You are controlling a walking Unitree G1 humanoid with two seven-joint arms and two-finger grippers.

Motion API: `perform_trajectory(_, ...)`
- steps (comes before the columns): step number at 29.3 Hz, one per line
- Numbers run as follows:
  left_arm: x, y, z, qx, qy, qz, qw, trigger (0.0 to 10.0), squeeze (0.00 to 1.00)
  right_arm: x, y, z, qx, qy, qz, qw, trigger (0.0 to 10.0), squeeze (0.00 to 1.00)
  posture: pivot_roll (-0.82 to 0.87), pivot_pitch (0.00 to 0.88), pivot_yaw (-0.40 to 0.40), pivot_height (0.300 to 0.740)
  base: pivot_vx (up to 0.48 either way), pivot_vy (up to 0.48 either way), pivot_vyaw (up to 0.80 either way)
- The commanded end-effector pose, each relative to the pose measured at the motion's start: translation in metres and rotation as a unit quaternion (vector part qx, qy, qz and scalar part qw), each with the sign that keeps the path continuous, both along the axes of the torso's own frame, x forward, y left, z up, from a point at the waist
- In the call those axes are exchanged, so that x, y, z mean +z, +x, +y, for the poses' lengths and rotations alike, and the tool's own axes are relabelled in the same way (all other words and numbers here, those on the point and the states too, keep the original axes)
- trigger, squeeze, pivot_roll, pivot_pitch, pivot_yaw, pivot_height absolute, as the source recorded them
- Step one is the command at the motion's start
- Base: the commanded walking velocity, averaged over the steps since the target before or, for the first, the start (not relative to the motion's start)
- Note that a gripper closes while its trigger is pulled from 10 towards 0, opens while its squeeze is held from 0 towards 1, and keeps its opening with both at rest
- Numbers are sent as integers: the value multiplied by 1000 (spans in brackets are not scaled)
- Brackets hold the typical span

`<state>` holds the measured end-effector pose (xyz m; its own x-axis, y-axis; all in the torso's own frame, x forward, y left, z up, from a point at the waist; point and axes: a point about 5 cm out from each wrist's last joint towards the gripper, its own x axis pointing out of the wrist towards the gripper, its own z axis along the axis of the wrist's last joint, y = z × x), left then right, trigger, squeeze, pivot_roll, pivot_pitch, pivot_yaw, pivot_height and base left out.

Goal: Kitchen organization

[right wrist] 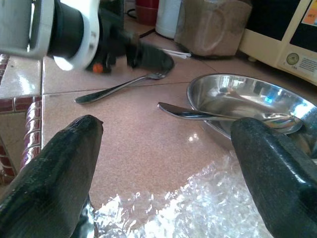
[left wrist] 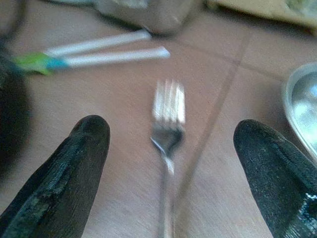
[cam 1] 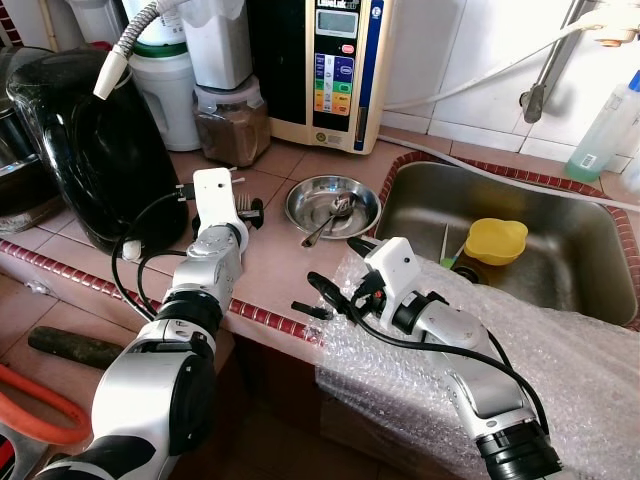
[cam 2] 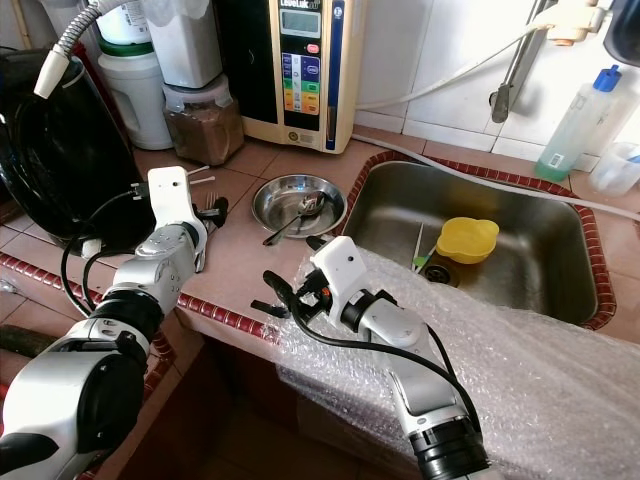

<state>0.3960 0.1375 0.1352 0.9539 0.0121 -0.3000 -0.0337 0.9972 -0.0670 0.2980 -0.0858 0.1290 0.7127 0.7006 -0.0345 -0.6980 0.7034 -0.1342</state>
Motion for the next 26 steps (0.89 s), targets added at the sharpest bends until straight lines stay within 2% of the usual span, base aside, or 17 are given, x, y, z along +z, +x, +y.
perform_trajectory(1,-1,0,-6,-18,7,11,1000,10000,1000,1,0,-1,-1,-2,-5,1000,10000,0,-41,0,46,740,0,0,0)
perform_trajectory(7,-2,0,-6,-20,19,12,1000,10000,1000,1,0,-1,-1,-2,-5,1000,10000,0,-39,0,46,740,0,0,0)
perform_trajectory(13,-11,-3,-6,-27,34,30,999,10000,1000,1,0,0,-1,-1,-5,1000,10000,0,-40,0,47,740,0,0,0)
perform_trajectory(14,-12,-4,-5,-28,36,32,998,10000,435,1,0,0,-1,-1,-5,1000,10000,0,-41,0,48,740,0,0,0)
perform_trajectory(15,-14,-5,-5,-28,39,35,998,10000,0,1,0,0,-1,-1,-5,1000,10000,0,-41,0,48,740,0,0,0)
perform_trajectory(19,-21,-8,-2,-27,44,45,998,10000,0,1,0,0,-1,-1,-5,1000,10000,0,-41,0,49,740,0,0,0)
perform_trajectory(20,-22,-9,-2,-28,45,47,998,8667,0,1,0,0,-2,-1,-5,1000,10000,0,-42,0,50,740,0,0,0)
perform_trajectory(21,-24,-9,-2,-29,45,48,997,6235,0,1,0,0,-2,-1,-5,1000,10000,0,-41,0,50,740,0,0,0)
perform_trajectory(22,-24,-9,-2,-29,46,49,997,6235,0,1,0,0,-2,-1,-5,1000,10000,0,-41,0,51,740,0,0,0)
perform_trajectory(23,-26,-10,-2,-35,45,52,997,0,0,1,0,0,-2,0,-5,1000,10000,0,-41,0,52,740,0,0,0)
perform_trajectory(26,-29,-11,-4,-44,43,56,997,0,0,1,-1,1,-2,1,-5,1000,10000,0,-41,0,53,740,0,0,0)
